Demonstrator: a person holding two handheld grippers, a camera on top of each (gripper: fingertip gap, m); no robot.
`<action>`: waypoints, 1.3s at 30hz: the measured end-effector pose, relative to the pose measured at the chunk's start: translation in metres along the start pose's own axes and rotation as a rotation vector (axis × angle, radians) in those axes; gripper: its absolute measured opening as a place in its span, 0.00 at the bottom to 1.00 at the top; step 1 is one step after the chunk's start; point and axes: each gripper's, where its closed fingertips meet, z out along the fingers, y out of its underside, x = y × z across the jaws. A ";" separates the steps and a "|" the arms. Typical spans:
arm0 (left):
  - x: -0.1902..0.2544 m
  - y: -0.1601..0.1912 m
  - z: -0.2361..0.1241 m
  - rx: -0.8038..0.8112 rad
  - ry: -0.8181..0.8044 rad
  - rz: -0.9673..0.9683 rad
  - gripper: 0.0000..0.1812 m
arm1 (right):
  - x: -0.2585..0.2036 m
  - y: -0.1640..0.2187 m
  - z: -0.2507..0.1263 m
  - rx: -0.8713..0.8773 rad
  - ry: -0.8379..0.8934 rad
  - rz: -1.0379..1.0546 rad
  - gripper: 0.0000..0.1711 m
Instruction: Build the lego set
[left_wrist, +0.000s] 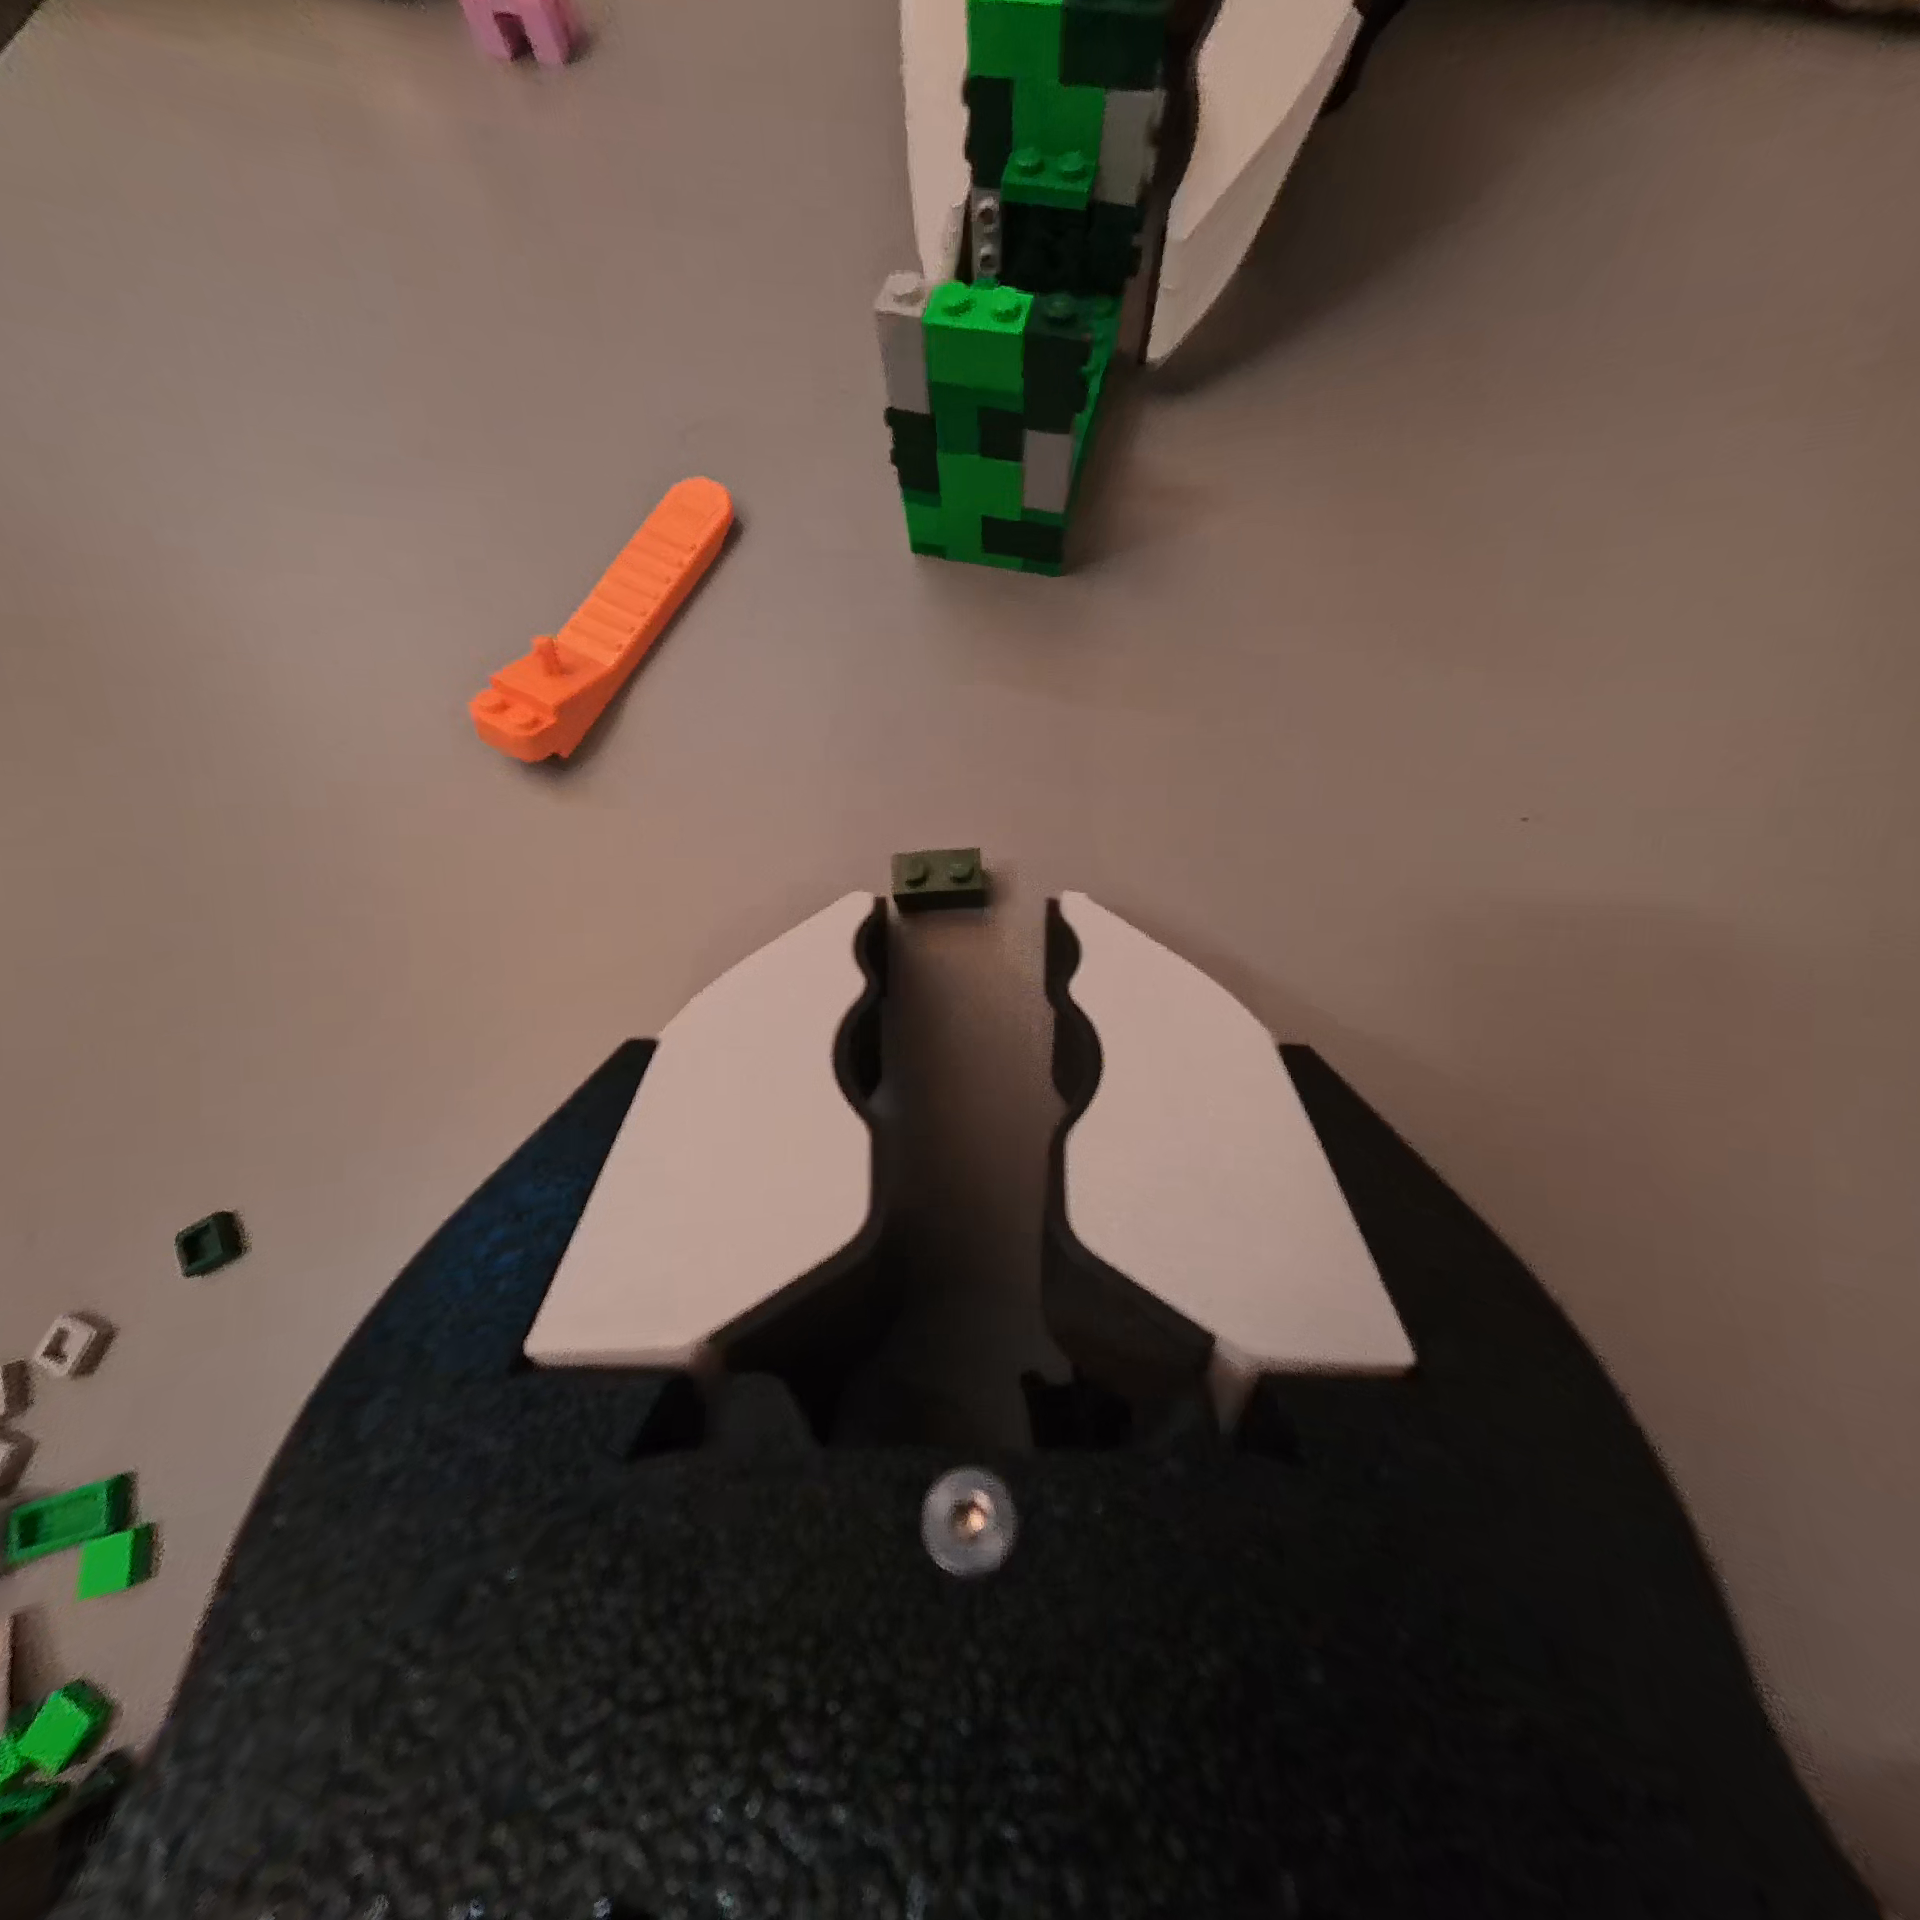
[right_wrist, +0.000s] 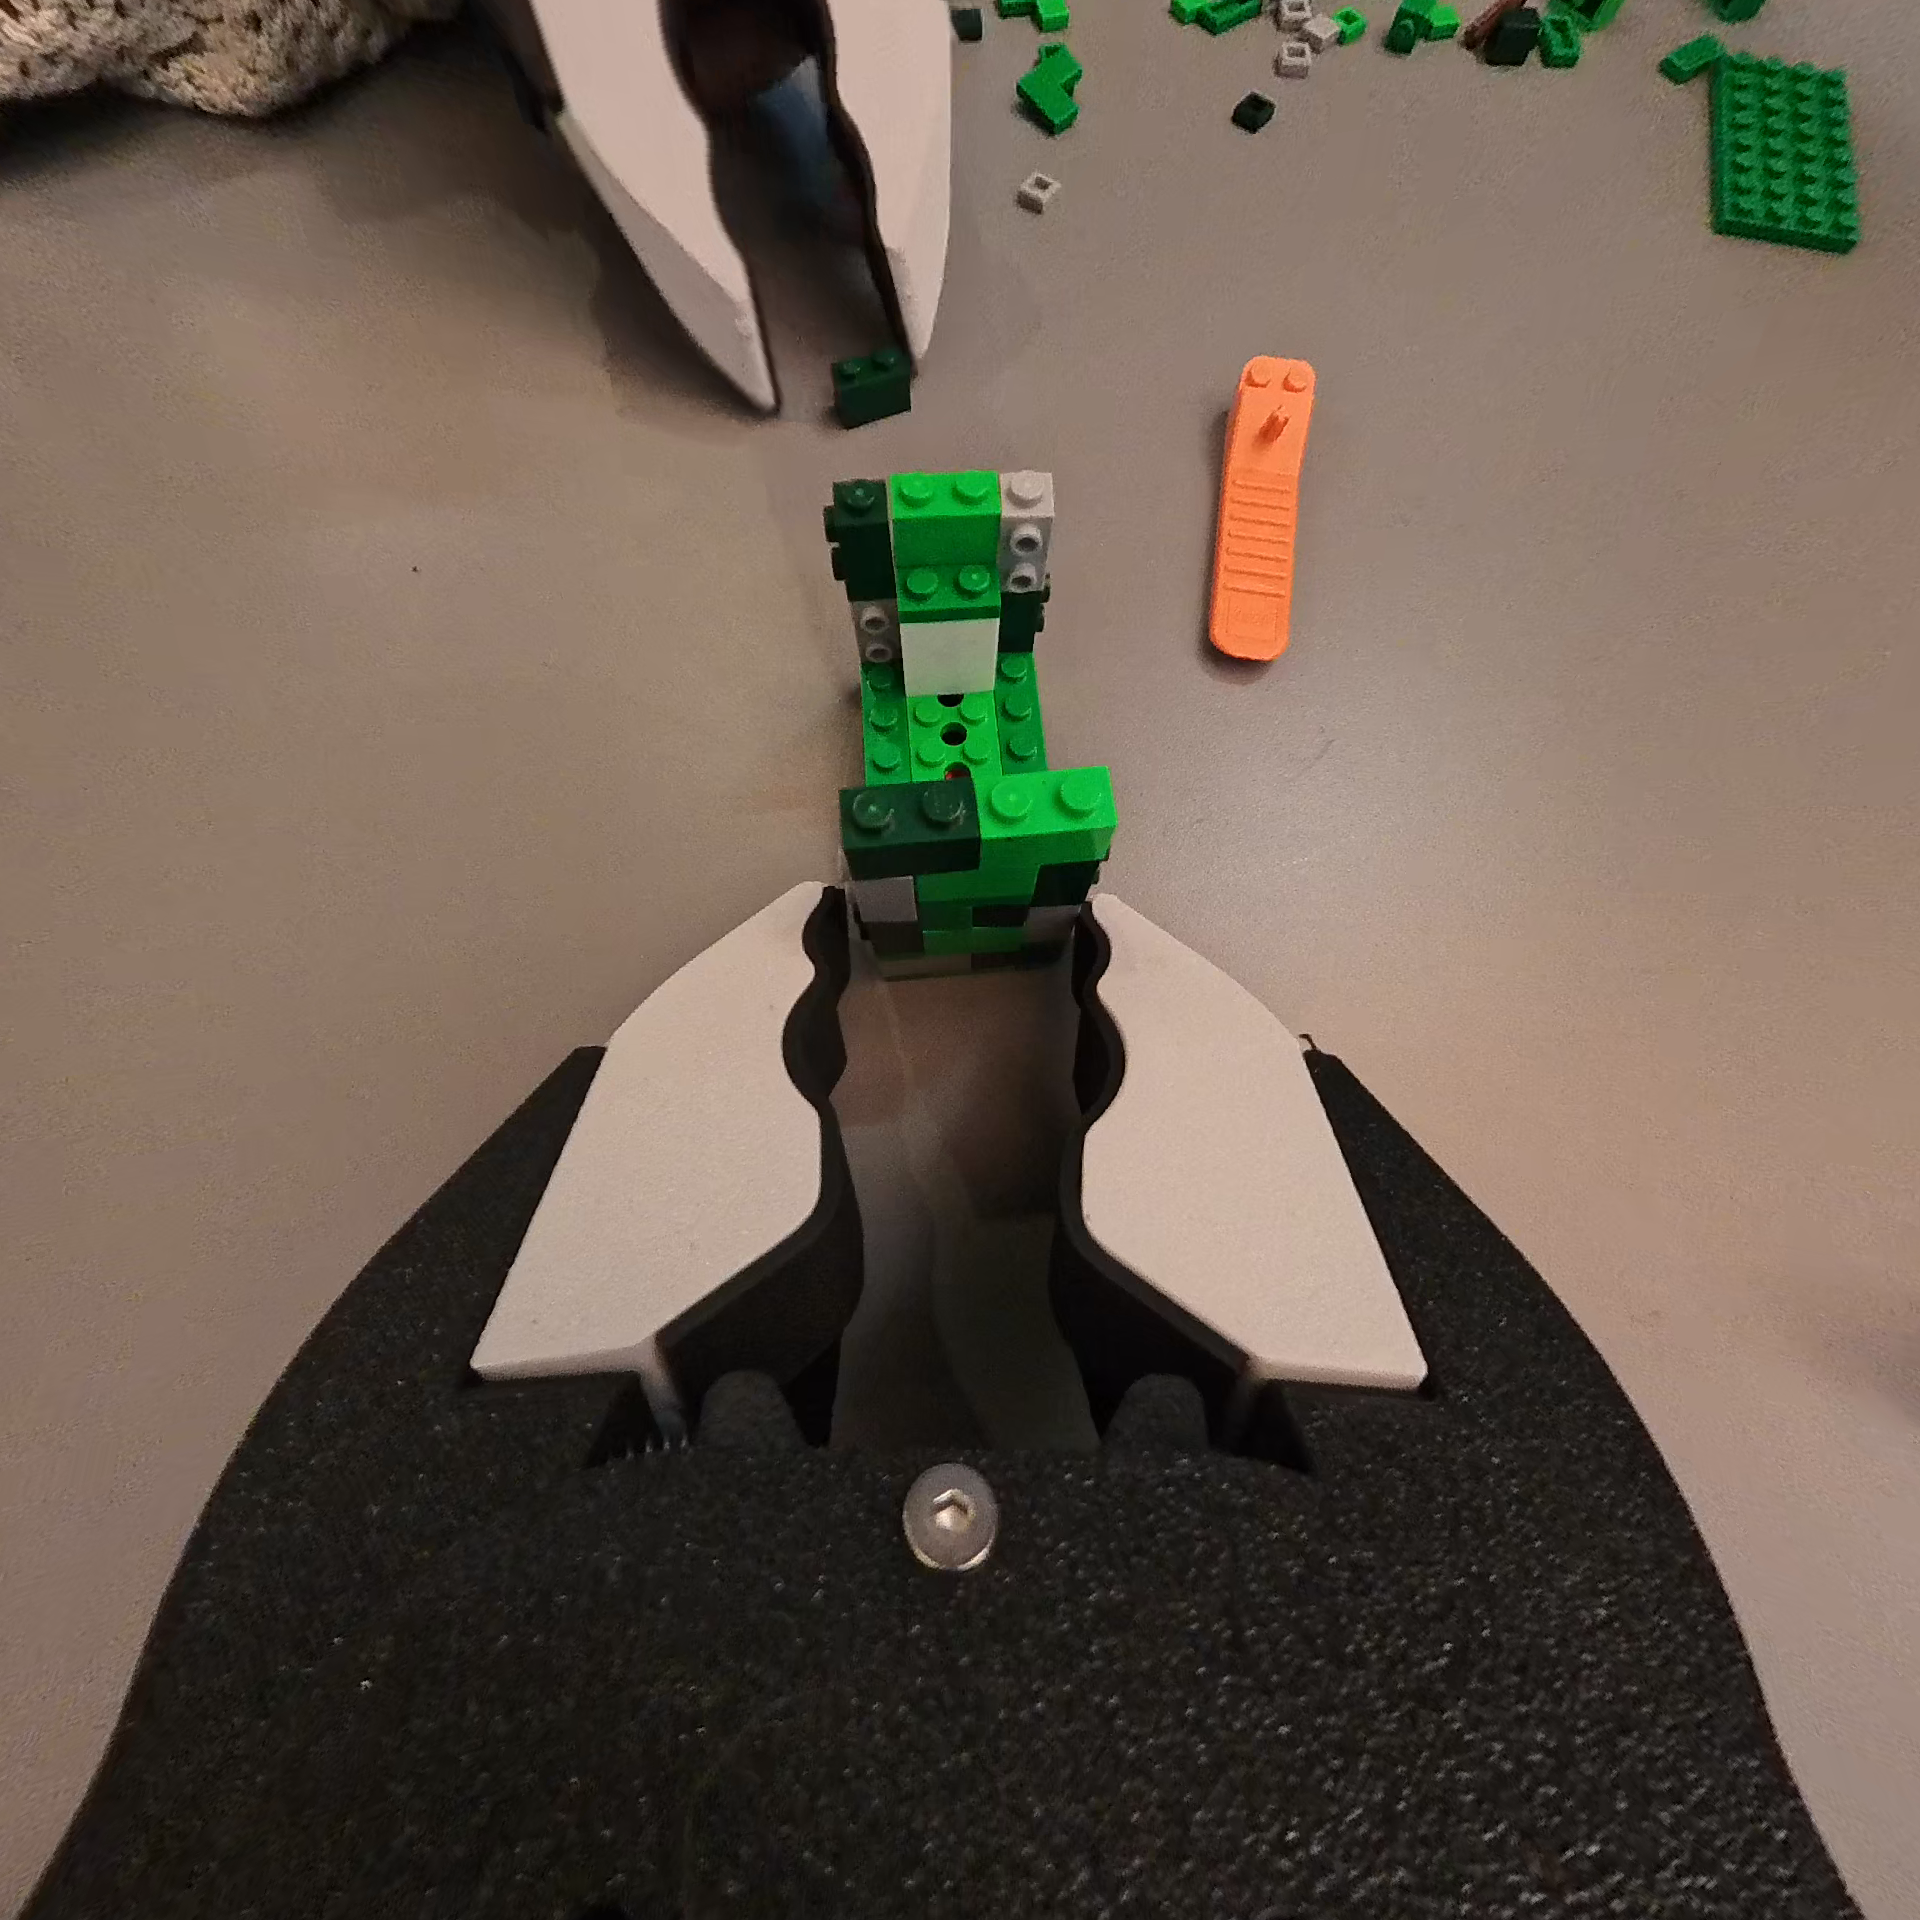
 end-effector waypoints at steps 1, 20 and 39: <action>0.000 0.000 0.000 0.003 -0.009 0.010 0.19 | 0.000 0.000 0.000 0.000 0.000 0.000 0.24; -0.007 -0.006 0.007 0.000 -0.086 0.054 0.09 | -0.001 0.000 0.001 0.002 -0.007 -0.005 0.23; -0.001 -0.105 0.009 0.203 0.242 0.283 0.09 | -0.001 0.000 0.001 0.002 -0.007 -0.006 0.23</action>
